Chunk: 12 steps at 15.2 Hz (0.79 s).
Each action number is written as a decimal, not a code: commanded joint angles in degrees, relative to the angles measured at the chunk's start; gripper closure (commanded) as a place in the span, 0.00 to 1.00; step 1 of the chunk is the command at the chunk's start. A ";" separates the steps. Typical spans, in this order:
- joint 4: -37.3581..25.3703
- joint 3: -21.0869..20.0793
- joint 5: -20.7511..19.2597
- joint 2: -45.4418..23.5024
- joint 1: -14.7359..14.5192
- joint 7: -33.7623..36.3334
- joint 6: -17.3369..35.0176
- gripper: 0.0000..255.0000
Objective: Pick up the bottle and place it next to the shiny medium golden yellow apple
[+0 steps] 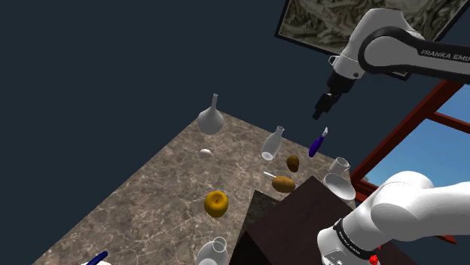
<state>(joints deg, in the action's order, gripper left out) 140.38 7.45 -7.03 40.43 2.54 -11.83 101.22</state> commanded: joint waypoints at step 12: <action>-0.18 11.95 -0.46 -22.37 0.82 -12.47 24.04 0.00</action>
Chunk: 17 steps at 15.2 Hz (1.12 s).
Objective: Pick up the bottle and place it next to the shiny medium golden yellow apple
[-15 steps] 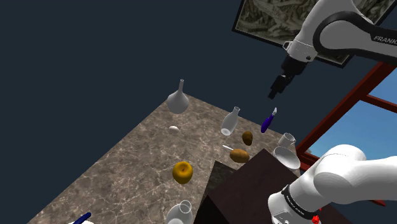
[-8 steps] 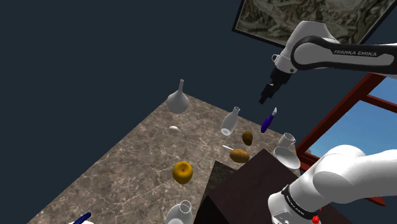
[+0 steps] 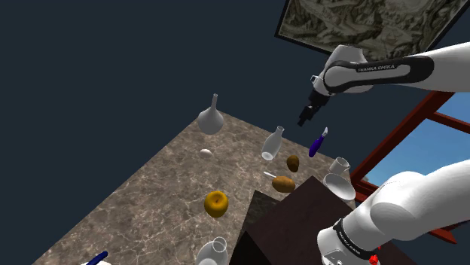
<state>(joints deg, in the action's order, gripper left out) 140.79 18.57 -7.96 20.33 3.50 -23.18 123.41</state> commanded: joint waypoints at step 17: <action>-22.39 3.23 24.57 -42.66 5.67 -27.52 17.71 0.00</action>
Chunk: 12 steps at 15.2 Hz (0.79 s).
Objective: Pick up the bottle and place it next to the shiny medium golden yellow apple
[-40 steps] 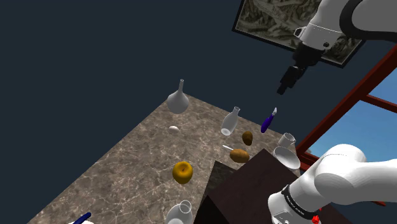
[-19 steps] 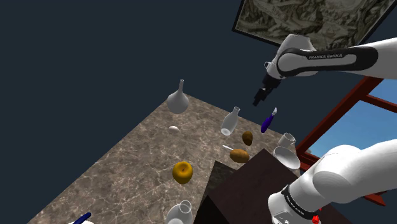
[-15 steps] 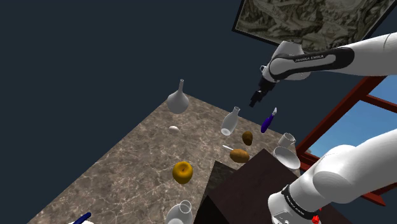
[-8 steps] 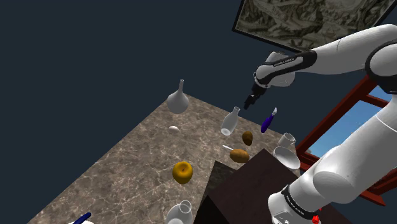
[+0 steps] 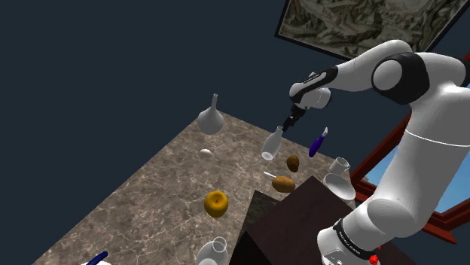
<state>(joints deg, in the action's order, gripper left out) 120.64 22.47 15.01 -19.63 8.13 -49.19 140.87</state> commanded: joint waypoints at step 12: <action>-10.36 -4.81 7.21 -15.12 5.73 -6.23 4.04 0.00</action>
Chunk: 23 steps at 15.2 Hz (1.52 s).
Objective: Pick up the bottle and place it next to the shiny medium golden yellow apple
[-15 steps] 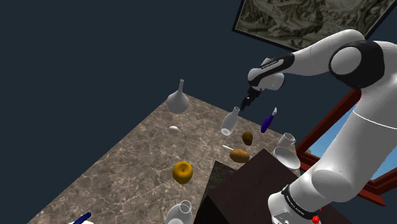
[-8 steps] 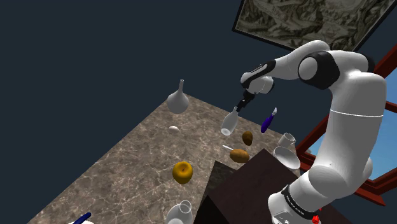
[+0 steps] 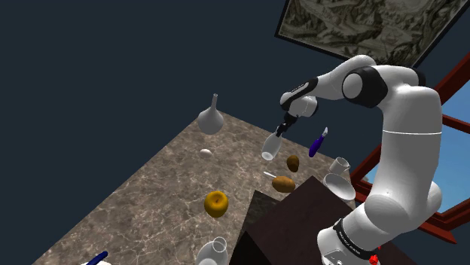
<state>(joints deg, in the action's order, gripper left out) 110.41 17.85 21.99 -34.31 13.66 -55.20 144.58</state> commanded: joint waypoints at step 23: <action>0.36 1.32 -1.57 3.12 -0.89 1.11 -2.65 1.00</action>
<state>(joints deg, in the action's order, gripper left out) 110.88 18.93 20.73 -31.69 12.93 -54.35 142.50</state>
